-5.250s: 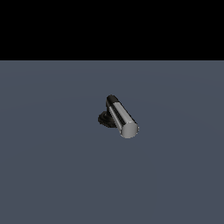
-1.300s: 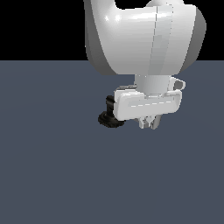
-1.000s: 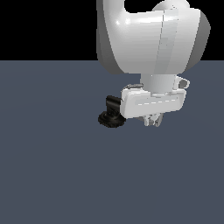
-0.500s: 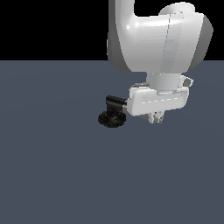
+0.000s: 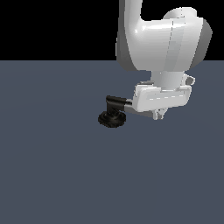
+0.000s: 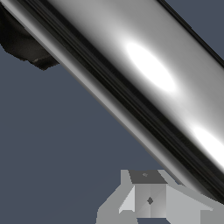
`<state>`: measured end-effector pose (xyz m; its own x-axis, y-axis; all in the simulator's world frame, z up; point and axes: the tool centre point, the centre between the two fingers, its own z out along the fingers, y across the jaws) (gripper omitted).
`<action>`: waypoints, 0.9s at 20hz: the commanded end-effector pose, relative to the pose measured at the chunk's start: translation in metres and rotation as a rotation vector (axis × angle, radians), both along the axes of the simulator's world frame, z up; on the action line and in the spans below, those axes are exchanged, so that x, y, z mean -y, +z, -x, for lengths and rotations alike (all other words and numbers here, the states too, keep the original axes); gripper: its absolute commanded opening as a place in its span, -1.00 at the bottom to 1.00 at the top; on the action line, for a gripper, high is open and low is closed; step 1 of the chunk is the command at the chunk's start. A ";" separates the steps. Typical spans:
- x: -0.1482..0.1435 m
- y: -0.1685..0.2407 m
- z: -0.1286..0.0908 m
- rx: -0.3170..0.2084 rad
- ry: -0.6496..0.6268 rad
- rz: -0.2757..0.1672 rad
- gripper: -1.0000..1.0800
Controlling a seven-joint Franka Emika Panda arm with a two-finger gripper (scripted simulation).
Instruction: Turn on the faucet by rotating a designated handle.
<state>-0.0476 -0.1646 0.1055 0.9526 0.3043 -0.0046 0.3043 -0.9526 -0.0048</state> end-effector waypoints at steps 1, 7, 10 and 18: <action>-0.004 -0.001 -0.014 0.006 0.016 0.000 -1.00; 0.005 -0.001 -0.031 0.006 0.014 0.001 -1.00; 0.009 -0.001 -0.040 0.006 0.014 0.001 -1.00; 0.020 -0.001 -0.062 0.006 0.012 0.001 -1.00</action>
<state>0.0047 -0.1927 0.1054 0.9542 0.2991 -0.0046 0.2991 -0.9542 -0.0012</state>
